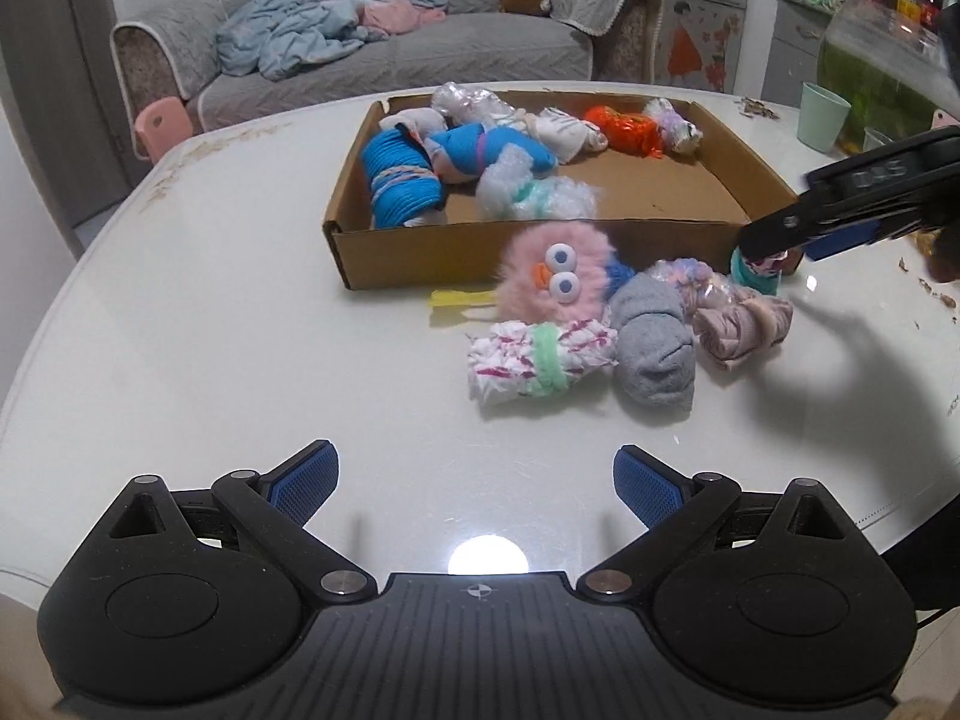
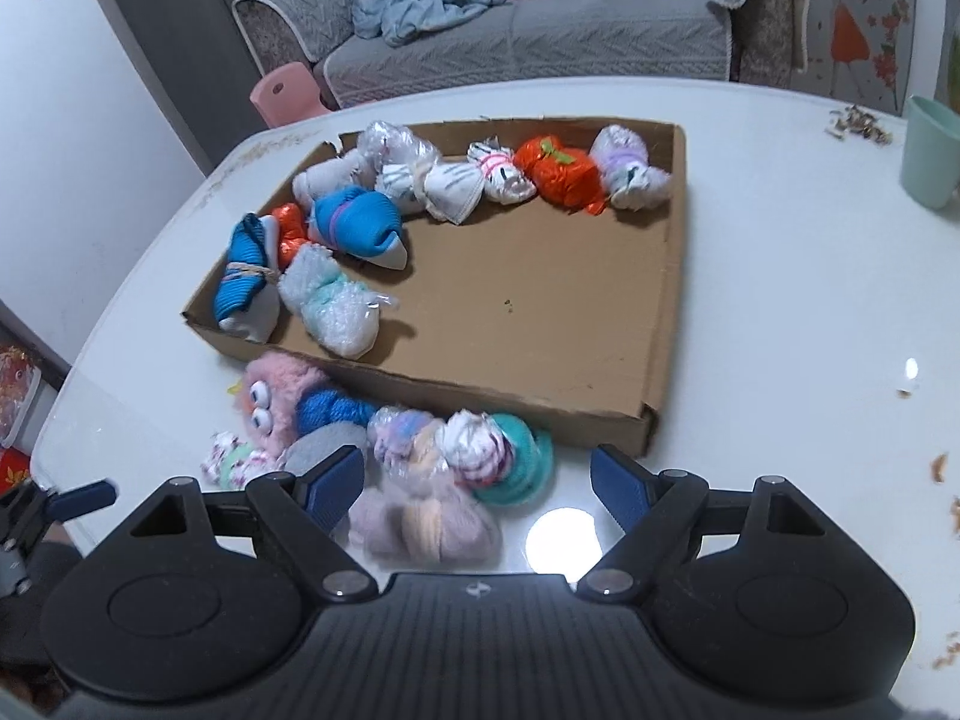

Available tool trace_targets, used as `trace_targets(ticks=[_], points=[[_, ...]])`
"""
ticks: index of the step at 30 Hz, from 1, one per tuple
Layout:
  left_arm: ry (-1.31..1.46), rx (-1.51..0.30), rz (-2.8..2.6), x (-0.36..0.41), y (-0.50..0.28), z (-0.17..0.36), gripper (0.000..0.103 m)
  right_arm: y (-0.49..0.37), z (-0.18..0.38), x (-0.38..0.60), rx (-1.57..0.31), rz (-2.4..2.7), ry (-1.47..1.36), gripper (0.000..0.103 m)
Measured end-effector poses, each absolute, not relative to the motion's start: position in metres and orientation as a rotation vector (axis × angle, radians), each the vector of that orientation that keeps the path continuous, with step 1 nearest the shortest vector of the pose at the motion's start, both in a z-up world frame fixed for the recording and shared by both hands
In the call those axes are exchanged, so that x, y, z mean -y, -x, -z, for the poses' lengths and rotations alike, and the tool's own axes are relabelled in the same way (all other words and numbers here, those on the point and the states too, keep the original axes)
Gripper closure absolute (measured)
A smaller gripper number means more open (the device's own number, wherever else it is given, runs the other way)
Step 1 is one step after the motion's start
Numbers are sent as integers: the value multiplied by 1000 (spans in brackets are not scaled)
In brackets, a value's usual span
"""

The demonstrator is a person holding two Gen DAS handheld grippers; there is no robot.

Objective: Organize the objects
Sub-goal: 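Return both tools to the remaining pile beside the tray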

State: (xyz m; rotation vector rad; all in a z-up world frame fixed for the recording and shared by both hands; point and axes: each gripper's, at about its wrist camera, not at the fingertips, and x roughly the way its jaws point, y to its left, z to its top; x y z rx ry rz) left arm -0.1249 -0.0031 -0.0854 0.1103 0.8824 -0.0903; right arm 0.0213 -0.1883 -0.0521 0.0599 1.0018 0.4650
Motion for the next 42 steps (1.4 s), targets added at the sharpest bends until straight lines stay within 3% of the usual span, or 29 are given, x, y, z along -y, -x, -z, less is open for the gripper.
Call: trace_targets(ticks=[5, 13, 21, 24, 27, 29, 33, 36, 38, 42], points=[[-100, -880, 88, 0, 124, 87, 3, -26, 63, 201, -1041, -390, -127, 38], [-67, -887, 113, 6, 106, 90, 3, -10, 67, 262, -1076, -243, -211, 35], [-11, -904, 131, 14, 72, 97, 4, -8, 70, 242, -1069, -316, -112, 36], [30, -911, 128, 10, 63, 100, 5, -10, 75, 235, -1080, -332, -57, 41], [78, -926, 133, 3, 55, 103, 12, -12, 77, 233, -1082, -339, -36, 50], [106, -942, 142, -2, 54, 106, 24, -14, 77, 233, -1085, -344, -44, 57], [94, -931, 151, -8, 58, 107, 32, -14, 77, 230, -1085, -345, -29, 62], [100, -933, 142, -13, 58, 106, 28, -12, 76, 230, -1084, -348, -23, 62], [83, -923, 132, -15, 58, 105, 18, -13, 77, 230, -1081, -348, -22, 62], [86, -915, 125, -16, 52, 107, 19, -14, 76, 229, -1081, -349, -12, 63]])
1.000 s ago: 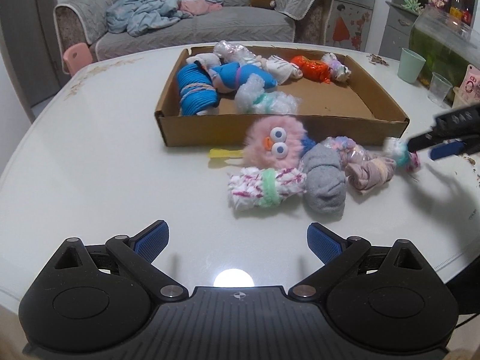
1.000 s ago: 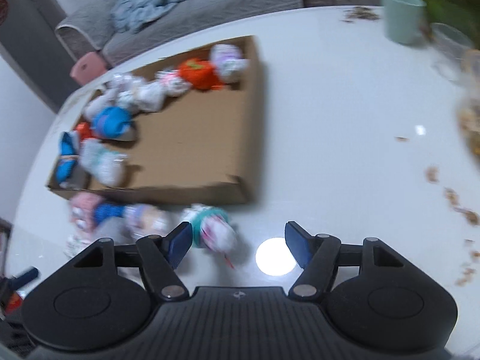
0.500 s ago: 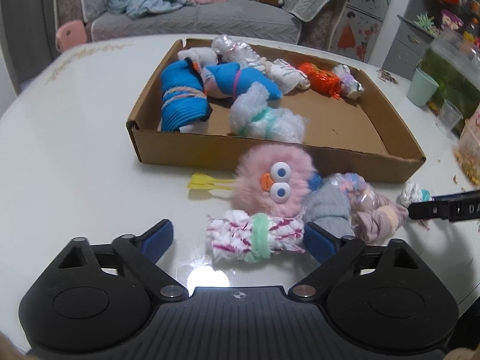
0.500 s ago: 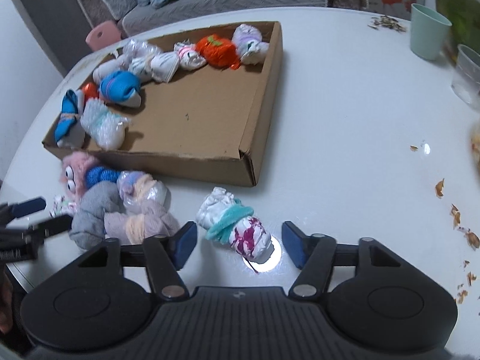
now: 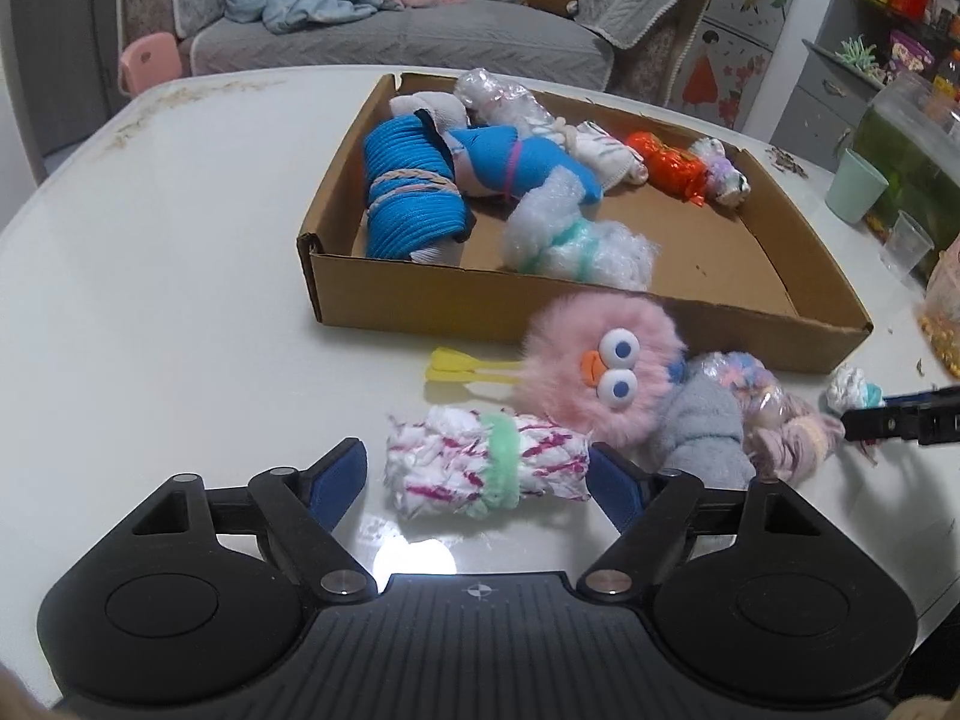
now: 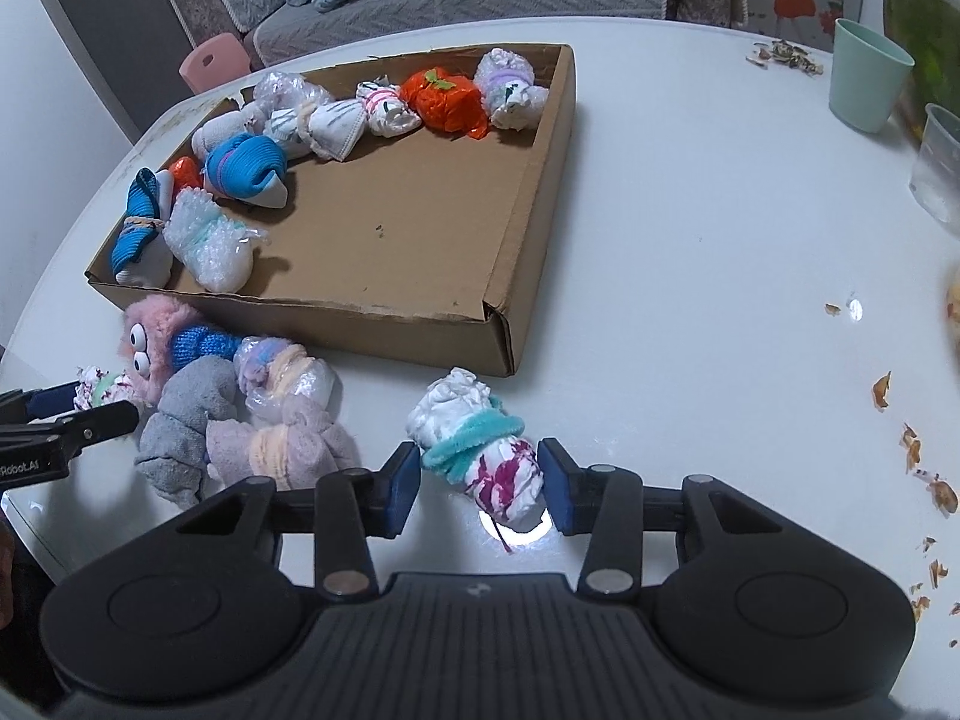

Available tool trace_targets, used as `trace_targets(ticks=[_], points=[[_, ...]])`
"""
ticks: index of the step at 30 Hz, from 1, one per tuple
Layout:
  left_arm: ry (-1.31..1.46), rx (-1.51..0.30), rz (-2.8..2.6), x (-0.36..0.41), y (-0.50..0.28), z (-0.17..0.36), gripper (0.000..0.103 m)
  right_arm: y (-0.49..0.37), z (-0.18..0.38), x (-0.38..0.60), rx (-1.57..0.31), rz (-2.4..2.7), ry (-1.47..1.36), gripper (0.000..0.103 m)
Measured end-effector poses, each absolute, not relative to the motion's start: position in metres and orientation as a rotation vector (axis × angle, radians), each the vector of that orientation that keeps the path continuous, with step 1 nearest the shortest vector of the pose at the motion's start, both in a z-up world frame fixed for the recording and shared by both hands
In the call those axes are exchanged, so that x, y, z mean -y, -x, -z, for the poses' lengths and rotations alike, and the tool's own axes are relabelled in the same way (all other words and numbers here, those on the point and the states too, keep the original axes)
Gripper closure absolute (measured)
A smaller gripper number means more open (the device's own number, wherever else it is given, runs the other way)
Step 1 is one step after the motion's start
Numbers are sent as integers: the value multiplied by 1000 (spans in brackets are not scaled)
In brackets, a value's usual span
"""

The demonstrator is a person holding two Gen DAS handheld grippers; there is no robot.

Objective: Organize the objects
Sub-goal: 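Return both tools to the remaining pile beside the tray, then grasp the pink-white striped bundle with the right tool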

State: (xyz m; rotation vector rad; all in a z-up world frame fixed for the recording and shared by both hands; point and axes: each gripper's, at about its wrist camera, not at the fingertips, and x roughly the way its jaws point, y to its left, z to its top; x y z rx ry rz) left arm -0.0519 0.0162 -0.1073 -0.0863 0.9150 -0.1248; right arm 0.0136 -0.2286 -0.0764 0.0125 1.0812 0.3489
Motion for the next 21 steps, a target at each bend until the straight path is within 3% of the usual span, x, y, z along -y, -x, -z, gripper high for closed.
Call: trace_targets(ticks=[3, 4, 6, 12, 21], points=[[62, -899, 130, -13, 51, 110, 25, -13, 76, 227, -1083, -348, 4, 68], [52, -892, 135, -12, 52, 110, 34, -12, 76, 226, -1082, -346, 8, 72], [48, -890, 149, -11, 53, 108, 37, -12, 75, 226, -1088, -347, 9, 73], [48, -865, 162, -13, 63, 88, 38, -6, 55, 226, -1060, -361, 9, 73], [-46, -751, 196, -6, 66, 11, 38, -13, -10, 235, -890, -415, -86, 73]])
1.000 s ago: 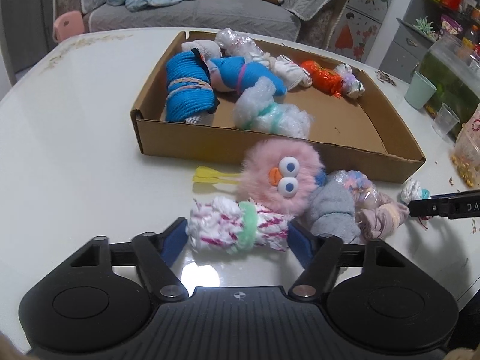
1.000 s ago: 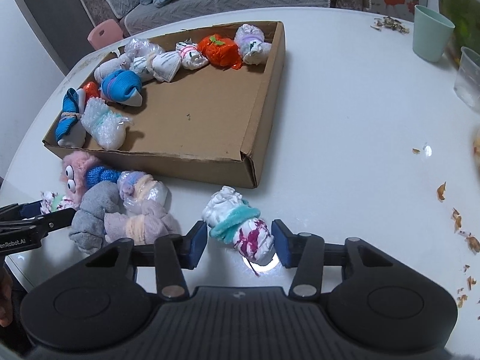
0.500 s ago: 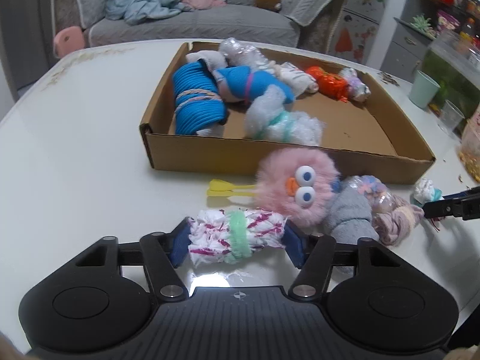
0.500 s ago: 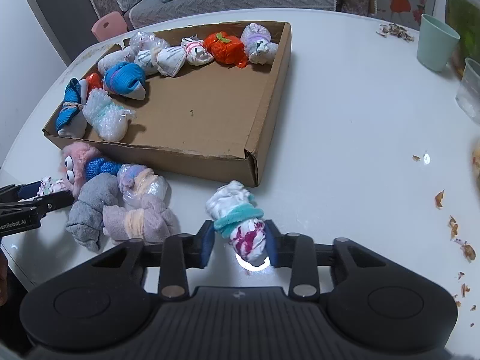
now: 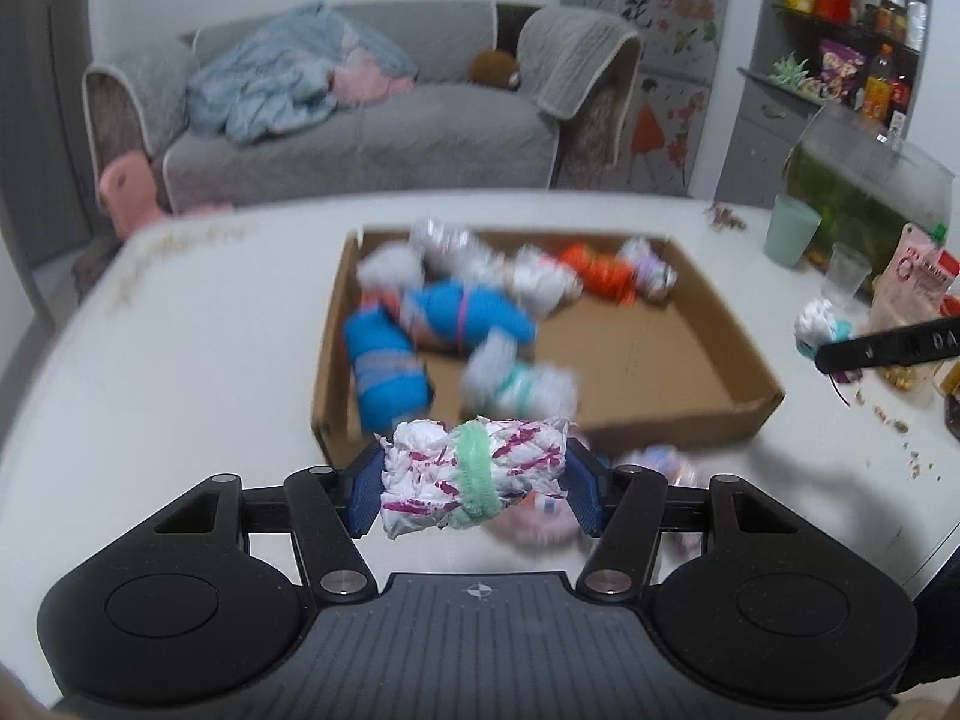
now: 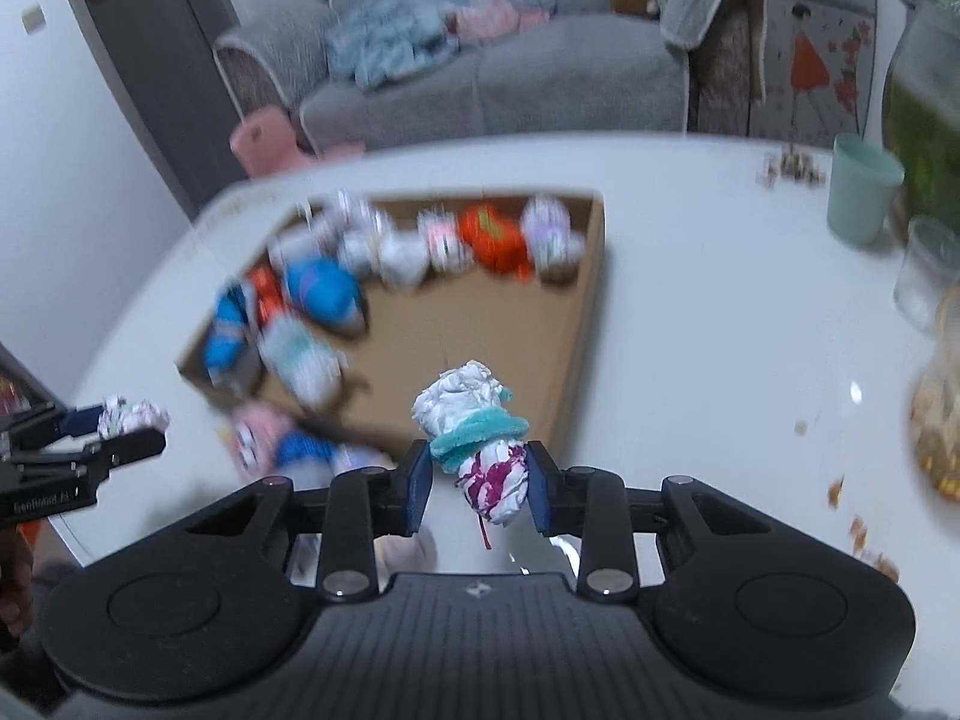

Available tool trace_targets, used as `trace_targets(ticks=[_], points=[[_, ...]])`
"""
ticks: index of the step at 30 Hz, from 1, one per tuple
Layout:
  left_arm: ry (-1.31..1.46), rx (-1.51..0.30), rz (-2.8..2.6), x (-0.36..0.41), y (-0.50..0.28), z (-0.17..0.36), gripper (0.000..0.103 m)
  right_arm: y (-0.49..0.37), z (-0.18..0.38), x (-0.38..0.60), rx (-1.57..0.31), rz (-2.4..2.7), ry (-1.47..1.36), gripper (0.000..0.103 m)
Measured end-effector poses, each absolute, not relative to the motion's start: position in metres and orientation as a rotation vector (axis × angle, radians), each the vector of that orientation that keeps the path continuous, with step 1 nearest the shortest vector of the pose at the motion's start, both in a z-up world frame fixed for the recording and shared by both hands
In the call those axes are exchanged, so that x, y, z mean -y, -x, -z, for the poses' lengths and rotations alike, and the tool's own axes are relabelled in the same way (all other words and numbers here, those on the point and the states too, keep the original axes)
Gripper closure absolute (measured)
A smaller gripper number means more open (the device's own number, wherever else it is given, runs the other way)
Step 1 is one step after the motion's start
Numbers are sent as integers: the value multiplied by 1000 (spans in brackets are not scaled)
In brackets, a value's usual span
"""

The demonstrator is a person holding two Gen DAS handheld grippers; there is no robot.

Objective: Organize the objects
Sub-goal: 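Grasp the pink-white striped bundle with the right tool, then carry the striped bundle into the tray and open the right tool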

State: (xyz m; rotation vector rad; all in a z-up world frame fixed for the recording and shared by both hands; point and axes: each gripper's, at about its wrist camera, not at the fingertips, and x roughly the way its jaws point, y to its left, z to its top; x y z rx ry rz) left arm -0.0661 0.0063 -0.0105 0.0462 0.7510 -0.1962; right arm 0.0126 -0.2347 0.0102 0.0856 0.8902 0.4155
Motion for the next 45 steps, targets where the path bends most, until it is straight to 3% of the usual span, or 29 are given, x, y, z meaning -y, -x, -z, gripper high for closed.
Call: trace_targets(ticks=[11, 29, 45], points=[[-146, -675, 265, 46, -13, -24, 37, -82, -51, 215, -752, -470, -49, 73], [-178, -807, 339, 107, -116, 83, 37, -156, 25, 198, -969, -584, -47, 73], [-212, -838, 304, 112, -136, 109, 36, -173, 55, 191, -1016, -551, 33, 72]])
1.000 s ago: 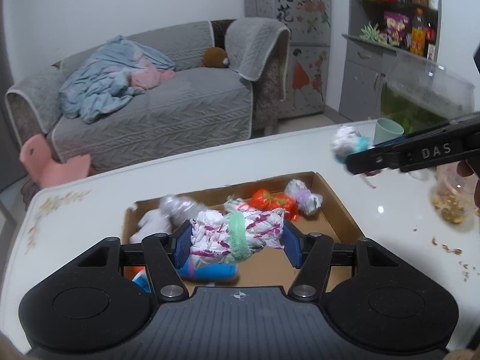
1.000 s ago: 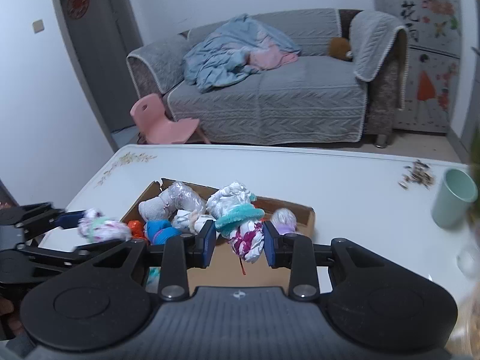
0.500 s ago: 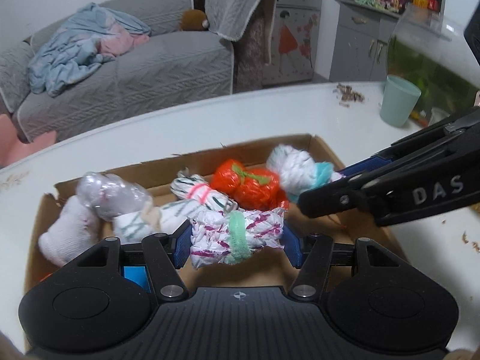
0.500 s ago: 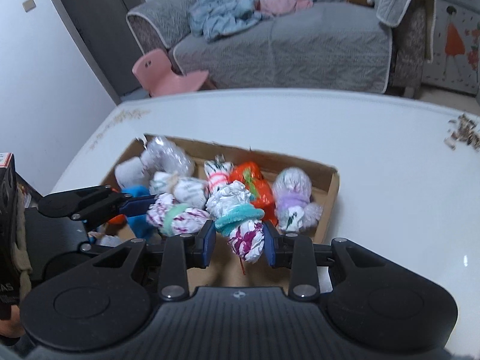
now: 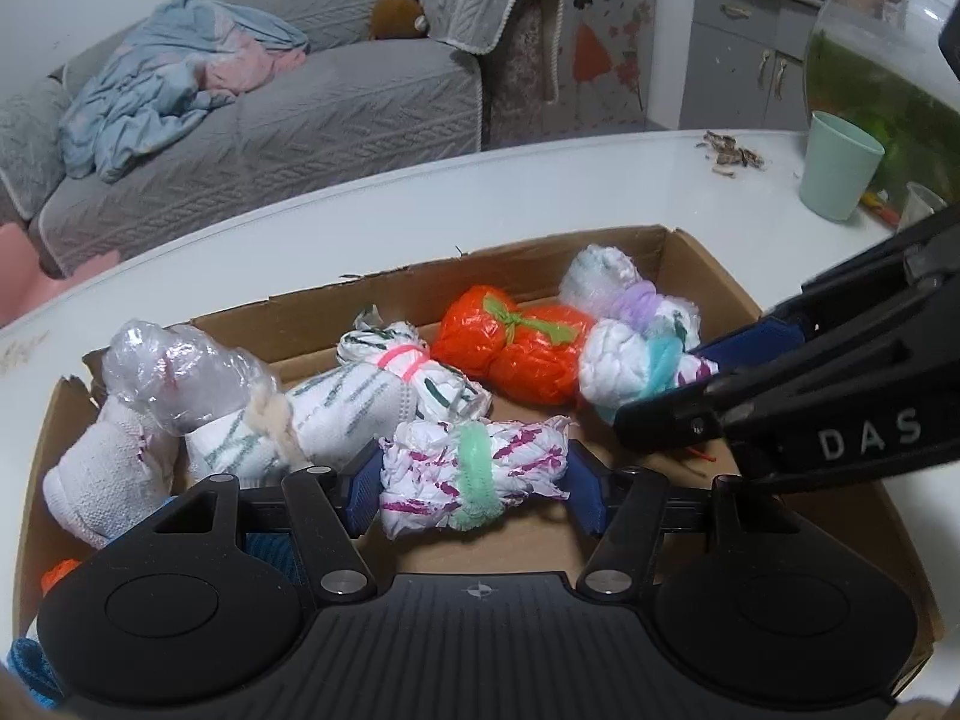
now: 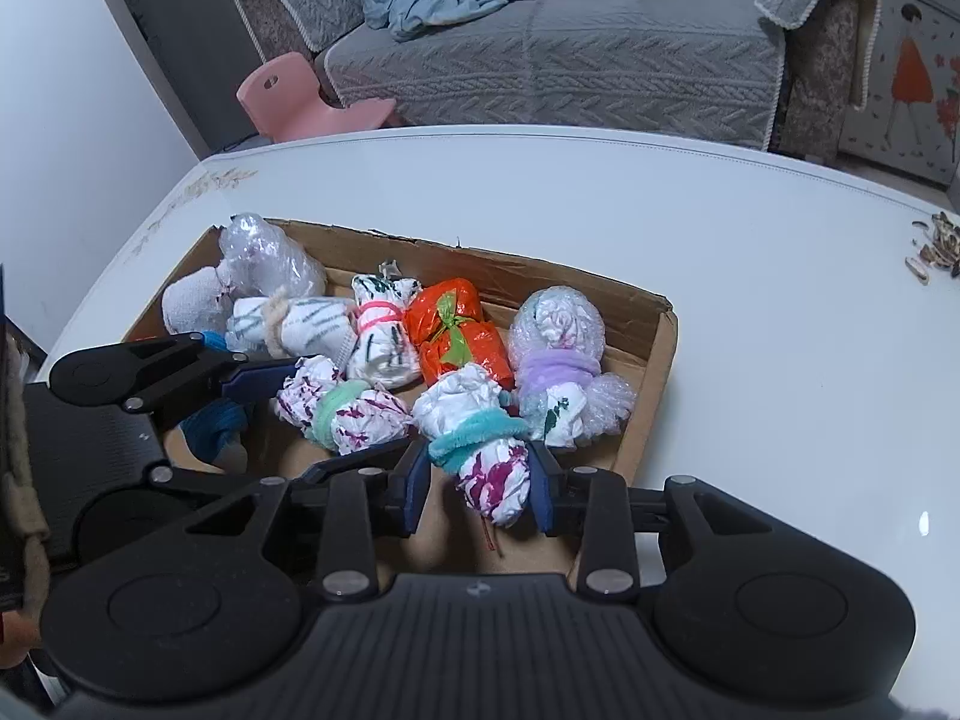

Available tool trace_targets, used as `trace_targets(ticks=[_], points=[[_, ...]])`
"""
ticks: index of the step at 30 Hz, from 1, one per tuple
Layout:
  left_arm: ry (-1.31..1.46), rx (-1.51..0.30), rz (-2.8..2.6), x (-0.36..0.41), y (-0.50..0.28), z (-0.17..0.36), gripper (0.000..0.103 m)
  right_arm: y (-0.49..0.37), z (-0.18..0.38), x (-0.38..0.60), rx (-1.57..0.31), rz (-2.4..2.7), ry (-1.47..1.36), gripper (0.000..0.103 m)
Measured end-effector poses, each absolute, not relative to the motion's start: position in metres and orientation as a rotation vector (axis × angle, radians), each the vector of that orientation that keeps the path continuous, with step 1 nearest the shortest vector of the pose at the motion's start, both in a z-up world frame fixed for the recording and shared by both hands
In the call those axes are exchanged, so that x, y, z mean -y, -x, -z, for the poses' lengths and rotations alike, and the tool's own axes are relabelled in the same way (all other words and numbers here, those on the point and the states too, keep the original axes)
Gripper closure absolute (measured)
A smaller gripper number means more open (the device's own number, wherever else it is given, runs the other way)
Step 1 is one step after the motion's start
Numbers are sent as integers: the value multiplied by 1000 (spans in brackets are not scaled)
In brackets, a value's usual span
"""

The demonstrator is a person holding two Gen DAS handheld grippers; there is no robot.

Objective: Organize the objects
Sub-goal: 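Carry the striped bundle into the tray and open the right tool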

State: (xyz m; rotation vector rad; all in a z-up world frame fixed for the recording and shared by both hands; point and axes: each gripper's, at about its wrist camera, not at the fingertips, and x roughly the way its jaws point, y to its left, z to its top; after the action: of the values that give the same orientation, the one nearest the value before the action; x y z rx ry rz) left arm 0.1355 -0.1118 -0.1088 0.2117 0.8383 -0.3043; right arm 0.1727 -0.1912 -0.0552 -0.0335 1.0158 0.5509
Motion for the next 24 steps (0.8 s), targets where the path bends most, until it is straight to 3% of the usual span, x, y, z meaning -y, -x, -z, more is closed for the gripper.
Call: trace_targets(ticks=[10, 24], points=[[-210, -878, 282, 113, -139, 111, 32, -173, 54, 192, -1010, -539, 41, 70], [-221, -880, 300, 113, -137, 106, 18, -171, 49, 191, -1002, -566, 62, 65]])
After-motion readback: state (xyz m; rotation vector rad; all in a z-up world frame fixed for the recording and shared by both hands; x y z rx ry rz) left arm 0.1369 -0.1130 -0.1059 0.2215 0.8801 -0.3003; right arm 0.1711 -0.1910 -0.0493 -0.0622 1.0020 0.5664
